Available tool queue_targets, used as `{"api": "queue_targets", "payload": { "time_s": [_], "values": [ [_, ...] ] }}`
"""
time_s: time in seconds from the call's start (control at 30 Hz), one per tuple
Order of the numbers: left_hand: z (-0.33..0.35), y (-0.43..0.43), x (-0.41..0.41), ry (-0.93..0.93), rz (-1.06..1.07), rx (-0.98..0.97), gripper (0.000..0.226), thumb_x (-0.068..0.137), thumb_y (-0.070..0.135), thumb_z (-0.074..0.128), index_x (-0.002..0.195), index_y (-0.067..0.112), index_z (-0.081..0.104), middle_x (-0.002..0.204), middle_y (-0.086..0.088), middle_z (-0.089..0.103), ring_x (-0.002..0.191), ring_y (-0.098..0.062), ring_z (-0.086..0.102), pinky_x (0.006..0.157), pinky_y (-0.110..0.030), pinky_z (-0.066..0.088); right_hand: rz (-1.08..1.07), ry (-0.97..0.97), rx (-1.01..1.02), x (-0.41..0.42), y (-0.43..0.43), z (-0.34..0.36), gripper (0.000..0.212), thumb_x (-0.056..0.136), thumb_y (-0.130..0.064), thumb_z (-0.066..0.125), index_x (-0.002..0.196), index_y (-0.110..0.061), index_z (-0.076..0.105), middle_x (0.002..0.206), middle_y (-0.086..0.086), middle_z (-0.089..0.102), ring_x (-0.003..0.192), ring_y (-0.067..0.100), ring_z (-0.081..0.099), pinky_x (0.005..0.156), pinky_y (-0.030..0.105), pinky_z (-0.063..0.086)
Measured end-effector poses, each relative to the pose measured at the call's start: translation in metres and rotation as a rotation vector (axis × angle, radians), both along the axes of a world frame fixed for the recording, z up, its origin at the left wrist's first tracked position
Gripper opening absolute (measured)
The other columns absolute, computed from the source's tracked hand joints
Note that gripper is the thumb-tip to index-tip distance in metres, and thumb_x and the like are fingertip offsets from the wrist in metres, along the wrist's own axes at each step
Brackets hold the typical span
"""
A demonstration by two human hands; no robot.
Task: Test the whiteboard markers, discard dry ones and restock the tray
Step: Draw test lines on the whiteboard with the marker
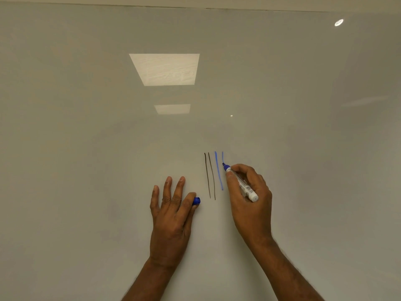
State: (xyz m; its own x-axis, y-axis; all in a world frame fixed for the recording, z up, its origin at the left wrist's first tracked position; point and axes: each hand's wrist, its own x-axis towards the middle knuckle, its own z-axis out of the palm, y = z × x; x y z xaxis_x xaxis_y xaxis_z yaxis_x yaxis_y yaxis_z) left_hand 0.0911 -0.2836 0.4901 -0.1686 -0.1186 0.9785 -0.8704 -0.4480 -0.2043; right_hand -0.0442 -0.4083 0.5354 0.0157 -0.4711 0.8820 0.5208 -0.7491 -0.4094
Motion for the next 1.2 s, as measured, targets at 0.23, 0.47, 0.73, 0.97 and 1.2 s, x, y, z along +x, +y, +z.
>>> {"api": "queue_targets", "payload": {
  "time_s": [0.23,0.47,0.73,0.97,1.2],
  "values": [
    [-0.001,0.000,-0.001,0.014,0.001,-0.001,0.036,0.103,0.028,0.053,0.127,0.007,0.070,0.153,-0.014,0.049,0.151,-0.036,0.034,0.123,-0.061,0.021,0.038,0.073,0.106,-0.013,0.000,-0.064,0.030,0.084,-0.056,0.057,0.107,-0.039,0.065,0.095,-0.008,0.066,0.089,0.014,0.064,0.078,0.038,0.058],
    [0.000,0.002,-0.002,0.061,-0.085,0.000,0.037,0.102,0.027,0.054,0.130,0.007,0.067,0.152,-0.011,0.050,0.152,-0.030,0.032,0.126,-0.056,0.017,0.220,0.101,0.198,-0.033,0.012,-0.078,0.015,0.082,-0.028,0.067,0.093,-0.017,0.065,0.079,0.003,0.071,0.072,0.022,0.068,0.063,0.019,0.055],
    [-0.002,0.028,-0.066,0.580,-0.503,-0.122,0.037,0.102,0.037,0.052,0.137,0.028,0.059,0.142,0.012,0.060,0.141,-0.009,0.048,0.116,-0.016,0.034,0.395,0.155,0.128,-0.063,0.049,-0.078,0.020,0.085,-0.019,0.068,0.105,-0.016,0.069,0.092,-0.006,0.071,0.084,0.011,0.068,0.072,0.017,0.054],
    [0.012,0.051,-0.108,1.149,-1.112,-0.355,0.025,0.109,0.022,0.043,0.127,0.012,0.058,0.108,-0.010,0.078,0.103,-0.028,0.075,0.094,-0.042,0.055,0.484,0.209,0.112,-0.072,0.079,-0.083,0.054,0.082,-0.066,0.056,0.118,-0.028,0.066,0.114,-0.015,0.071,0.109,0.009,0.066,0.087,0.027,0.057],
    [0.005,0.073,-0.126,1.328,-1.402,-0.344,0.032,0.108,0.019,0.041,0.134,0.012,0.057,0.118,-0.023,0.073,0.111,-0.037,0.071,0.092,-0.045,0.061,0.516,0.237,0.053,-0.077,0.104,-0.085,0.041,0.089,-0.048,0.053,0.120,-0.024,0.066,0.116,-0.019,0.069,0.112,0.006,0.063,0.089,0.028,0.056]
  ]
}}
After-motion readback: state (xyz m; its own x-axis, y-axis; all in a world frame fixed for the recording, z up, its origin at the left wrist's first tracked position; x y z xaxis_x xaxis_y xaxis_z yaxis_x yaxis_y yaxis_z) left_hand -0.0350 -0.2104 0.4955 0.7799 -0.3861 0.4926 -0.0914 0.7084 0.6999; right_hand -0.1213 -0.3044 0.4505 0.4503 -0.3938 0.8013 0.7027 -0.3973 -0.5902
